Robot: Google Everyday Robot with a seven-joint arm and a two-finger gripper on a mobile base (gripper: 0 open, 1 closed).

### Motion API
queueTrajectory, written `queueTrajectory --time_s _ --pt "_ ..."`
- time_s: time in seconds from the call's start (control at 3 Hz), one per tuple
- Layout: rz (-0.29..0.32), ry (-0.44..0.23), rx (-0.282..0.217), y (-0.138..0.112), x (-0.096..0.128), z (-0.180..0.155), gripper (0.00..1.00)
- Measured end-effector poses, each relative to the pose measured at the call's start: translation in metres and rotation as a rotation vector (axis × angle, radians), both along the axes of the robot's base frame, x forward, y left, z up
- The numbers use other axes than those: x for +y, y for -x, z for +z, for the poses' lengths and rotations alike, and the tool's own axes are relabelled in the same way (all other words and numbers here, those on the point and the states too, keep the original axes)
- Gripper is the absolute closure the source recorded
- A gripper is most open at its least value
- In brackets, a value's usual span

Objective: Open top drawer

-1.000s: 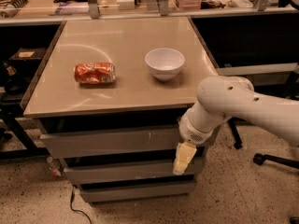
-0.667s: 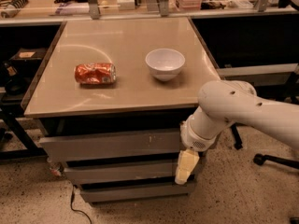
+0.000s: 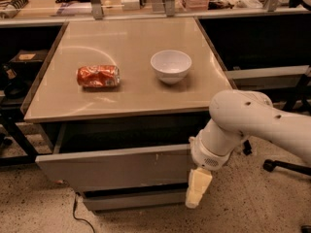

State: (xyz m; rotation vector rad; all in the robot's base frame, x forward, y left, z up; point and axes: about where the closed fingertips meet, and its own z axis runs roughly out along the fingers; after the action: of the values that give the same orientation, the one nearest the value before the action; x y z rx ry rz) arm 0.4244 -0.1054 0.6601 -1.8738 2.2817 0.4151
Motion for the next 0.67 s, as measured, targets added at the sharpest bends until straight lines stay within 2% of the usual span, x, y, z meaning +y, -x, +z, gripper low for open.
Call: queueTrajectory --time_s 0.67 --pt "0.010 -0.003 0.014 0.0067 0.0013 0.0003 0.00"
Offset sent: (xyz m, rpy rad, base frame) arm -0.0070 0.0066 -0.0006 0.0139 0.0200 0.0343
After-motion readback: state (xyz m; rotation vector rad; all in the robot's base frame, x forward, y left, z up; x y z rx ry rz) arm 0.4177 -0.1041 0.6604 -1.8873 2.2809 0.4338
